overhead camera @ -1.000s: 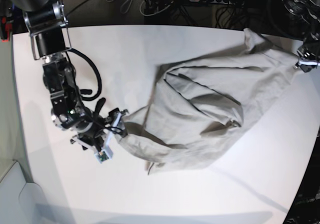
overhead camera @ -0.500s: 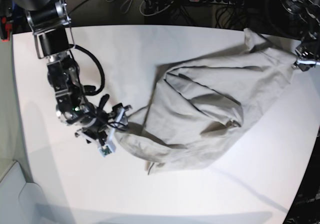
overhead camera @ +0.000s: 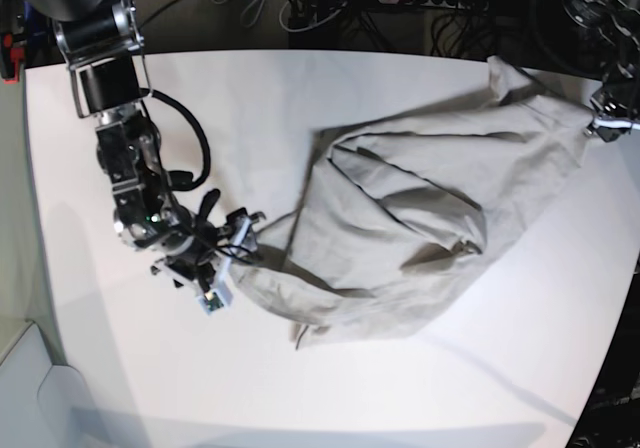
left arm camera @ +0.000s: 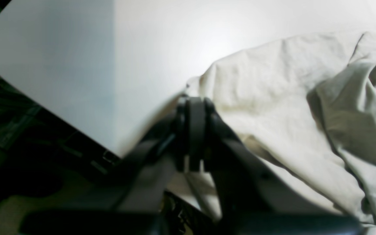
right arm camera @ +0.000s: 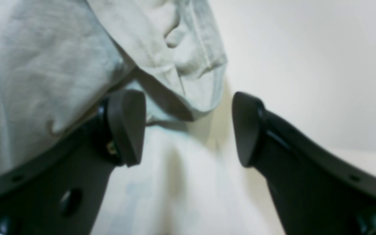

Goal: Layout the t-shirt on the table in an organized manner, then fold the t-shirt properly
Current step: 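Pull the held edge with the right gripper away from the left gripper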

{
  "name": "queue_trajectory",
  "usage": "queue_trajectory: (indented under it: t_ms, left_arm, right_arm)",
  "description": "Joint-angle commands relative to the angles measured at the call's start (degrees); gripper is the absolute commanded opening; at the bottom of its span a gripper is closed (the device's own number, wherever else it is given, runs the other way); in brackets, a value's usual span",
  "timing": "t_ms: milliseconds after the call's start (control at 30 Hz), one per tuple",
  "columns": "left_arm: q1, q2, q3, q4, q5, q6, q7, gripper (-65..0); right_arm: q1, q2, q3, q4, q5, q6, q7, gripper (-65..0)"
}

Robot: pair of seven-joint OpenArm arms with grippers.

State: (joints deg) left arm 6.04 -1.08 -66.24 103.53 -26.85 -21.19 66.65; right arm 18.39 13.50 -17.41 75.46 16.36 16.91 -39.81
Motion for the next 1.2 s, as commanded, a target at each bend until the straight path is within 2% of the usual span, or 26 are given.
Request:
queue_trajectory:
  t_ms: [0, 100, 167, 267, 367, 500, 767, 933, 1033, 1167]
  left_arm:
    - [-0.20, -0.81, -0.09, 1.22, -0.80, -0.04, -0.94, -64.7]
    - [-0.20, -0.81, -0.09, 1.22, -0.80, -0.04, -0.94, -64.7]
    - [-0.20, -0.81, -0.09, 1.22, -0.80, -0.04, -0.94, -64.7]
    - [-0.20, -0.81, -0.09, 1.22, -0.80, -0.04, -0.94, -64.7]
    - [-0.20, -0.81, -0.09, 1.22, -0.80, -0.04, -0.94, -64.7]
    - [-0.20, -0.81, -0.09, 1.22, -0.80, -0.04, -0.94, -64.7]
    - [-0.20, -0.81, -0.09, 1.22, -0.80, -0.04, -0.94, -64.7]
    - [-0.20, -0.81, -0.09, 1.22, -0.80, -0.04, -0.94, -64.7]
    - [-0.20, -0.81, -0.09, 1.22, -0.89, -0.04, -0.94, -64.7]
    - [-0.20, -0.81, -0.09, 1.22, -0.89, -0.04, -0.94, -64.7]
  right_arm:
    - [1.61, 0.26, 0.49, 0.89, 0.30, 0.19, 1.35, -23.2]
    - [1.61, 0.26, 0.49, 0.80, 0.30, 0.19, 1.35, -23.9]
    - [1.61, 0.17, 0.40, 0.54, 0.30, 0.19, 1.35, -27.4]
    - [2.13, -0.88, 0.40, -3.51, 0.30, 0.19, 1.35, -37.3]
    - [4.16, -1.41, 0.40, -8.43, 0.30, 0.19, 1.35, -50.1]
    - [4.33, -2.20, 0.75, -9.40, 0.39, 0.19, 2.85, -65.0]
    - [3.98, -2.02, 0.75, -8.43, 0.39, 0.19, 2.85, -65.0]
    - [-0.33, 1.14, 1.63, 0.71, 0.39, 0.19, 2.67, -65.0]
    - [-4.55, 1.84, 6.99, 8.36, 0.39, 0.10, -0.41, -65.0]
    - [-10.17, 1.49, 15.26, 20.23, 0.39, 0.19, -7.44, -65.0]
